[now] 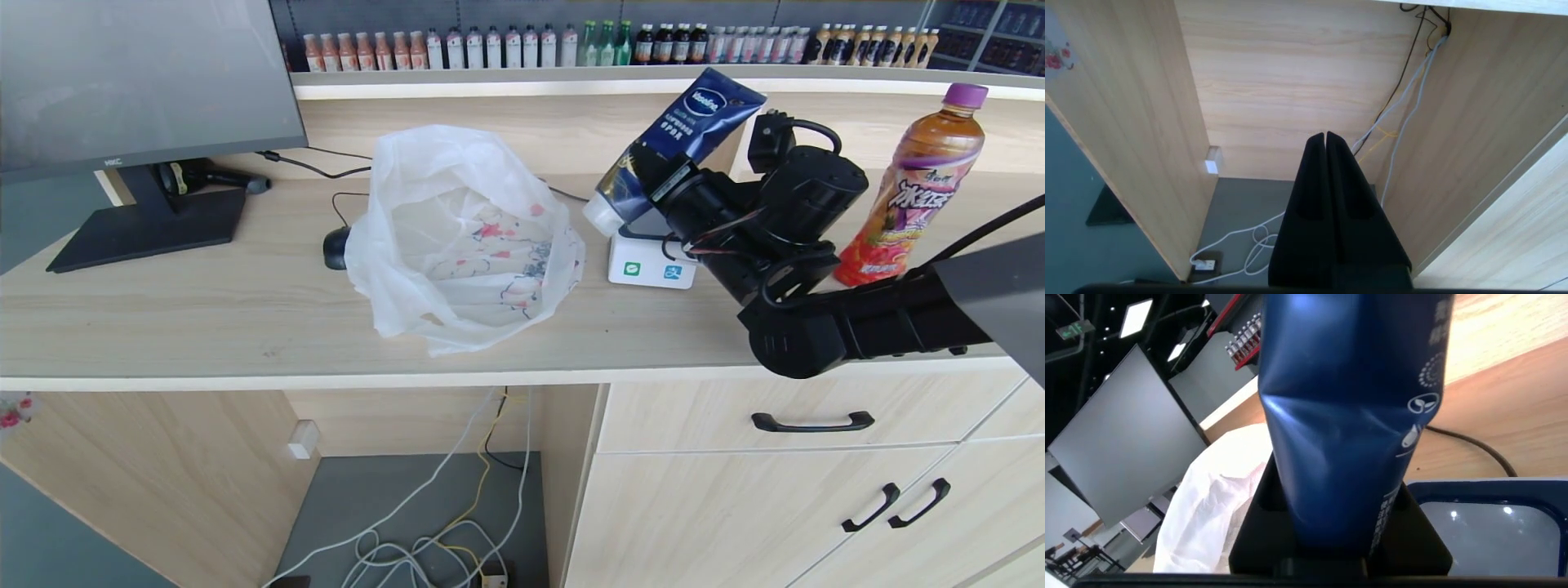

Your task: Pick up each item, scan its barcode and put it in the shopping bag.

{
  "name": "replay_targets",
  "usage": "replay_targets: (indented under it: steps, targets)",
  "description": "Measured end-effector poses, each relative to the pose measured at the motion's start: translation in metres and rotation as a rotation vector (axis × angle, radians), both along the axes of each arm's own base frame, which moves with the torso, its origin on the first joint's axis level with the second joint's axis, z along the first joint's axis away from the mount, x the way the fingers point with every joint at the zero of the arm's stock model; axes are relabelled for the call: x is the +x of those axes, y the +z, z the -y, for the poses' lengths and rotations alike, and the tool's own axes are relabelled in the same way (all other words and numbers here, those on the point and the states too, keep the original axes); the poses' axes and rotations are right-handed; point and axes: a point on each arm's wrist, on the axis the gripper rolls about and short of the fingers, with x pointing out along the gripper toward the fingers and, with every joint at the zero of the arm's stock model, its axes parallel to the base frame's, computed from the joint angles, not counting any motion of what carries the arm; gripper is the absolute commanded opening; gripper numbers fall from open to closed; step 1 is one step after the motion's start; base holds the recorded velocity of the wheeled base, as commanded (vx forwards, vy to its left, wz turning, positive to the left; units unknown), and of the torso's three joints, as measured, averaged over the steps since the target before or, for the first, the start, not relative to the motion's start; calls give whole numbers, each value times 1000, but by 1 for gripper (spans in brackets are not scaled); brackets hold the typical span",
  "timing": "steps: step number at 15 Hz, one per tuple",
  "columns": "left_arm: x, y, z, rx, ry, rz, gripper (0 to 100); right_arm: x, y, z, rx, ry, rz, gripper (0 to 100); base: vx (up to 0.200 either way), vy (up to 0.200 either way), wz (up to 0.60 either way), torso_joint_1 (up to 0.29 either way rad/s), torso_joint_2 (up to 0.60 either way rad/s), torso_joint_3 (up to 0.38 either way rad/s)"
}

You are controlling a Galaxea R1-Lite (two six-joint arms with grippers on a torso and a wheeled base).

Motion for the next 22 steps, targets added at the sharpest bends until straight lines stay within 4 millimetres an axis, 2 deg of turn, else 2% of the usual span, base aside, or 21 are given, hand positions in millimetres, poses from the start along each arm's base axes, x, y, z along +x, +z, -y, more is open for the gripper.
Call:
replay_targets:
  steps: [8,13,19,22]
  targets:
    - [0,0,0,0,0,0,0,0,0,0,-2,0,2,0,0,0,0,0,0,0]
    - [0,0,0,0,0,0,0,-7,8,-4,-3,6,22,0,0,0,0,0,0,0]
    - [0,0,0,0,0,0,0,-41,35,-20,-70,24,117,0,0,0,0,0,0,0]
    - [0,0,0,0,0,0,0,-67,42,-18,-165,1,158,0,0,0,0,0,0,0]
